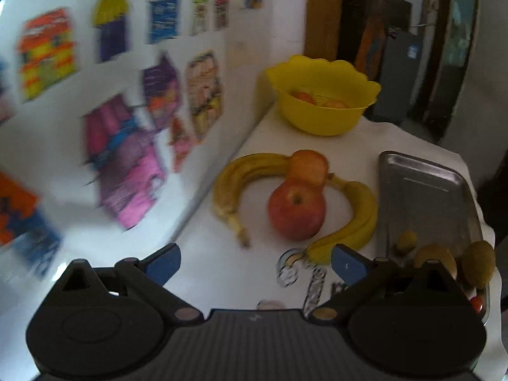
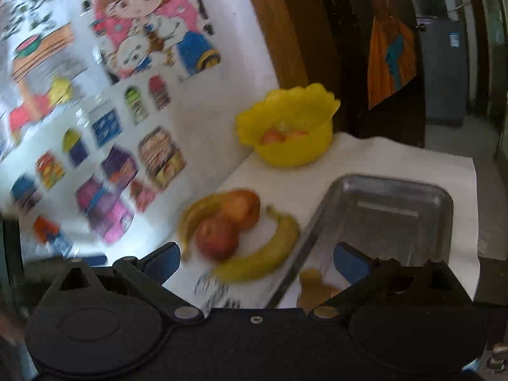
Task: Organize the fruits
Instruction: 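Move the left tool to the red apple while the right tool approaches the pale apple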
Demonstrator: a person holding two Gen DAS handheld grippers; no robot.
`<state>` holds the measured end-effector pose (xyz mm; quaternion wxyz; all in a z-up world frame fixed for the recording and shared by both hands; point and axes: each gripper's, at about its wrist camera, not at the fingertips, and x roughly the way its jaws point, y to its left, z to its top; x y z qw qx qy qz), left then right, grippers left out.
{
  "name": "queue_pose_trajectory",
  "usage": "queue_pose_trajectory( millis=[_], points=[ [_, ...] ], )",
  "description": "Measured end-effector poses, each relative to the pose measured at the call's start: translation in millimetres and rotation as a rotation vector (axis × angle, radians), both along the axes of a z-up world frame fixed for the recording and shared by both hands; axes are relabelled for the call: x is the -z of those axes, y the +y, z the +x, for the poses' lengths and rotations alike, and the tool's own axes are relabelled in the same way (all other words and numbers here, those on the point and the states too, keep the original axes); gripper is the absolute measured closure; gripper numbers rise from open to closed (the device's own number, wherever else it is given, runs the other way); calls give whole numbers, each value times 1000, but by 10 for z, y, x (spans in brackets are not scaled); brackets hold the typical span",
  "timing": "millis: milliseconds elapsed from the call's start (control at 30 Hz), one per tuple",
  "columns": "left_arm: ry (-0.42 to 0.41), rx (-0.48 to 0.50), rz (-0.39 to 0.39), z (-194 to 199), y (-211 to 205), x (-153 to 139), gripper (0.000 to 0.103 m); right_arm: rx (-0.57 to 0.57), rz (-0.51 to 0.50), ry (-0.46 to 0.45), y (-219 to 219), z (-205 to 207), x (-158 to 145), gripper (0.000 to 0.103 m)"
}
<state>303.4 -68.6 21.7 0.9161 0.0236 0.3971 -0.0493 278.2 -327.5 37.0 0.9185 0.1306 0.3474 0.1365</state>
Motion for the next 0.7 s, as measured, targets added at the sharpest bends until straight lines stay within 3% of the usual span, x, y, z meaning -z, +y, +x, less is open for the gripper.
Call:
queue_pose_trajectory(
  millis=[133, 300, 500, 700],
  points=[
    [2, 54, -16, 252, -93, 168, 1, -30, 14, -28, 95, 377, 19, 1],
    [-18, 115, 33, 474, -167, 401, 1, -80, -9, -37, 274, 812, 248, 1],
    [-29, 245, 63, 622, -263, 580, 2, -168, 124, 114, 397, 1424, 615, 1],
    [27, 231, 26, 776, -267, 670, 10, -229, 72, 174, 655, 1795, 772, 2]
  ],
)
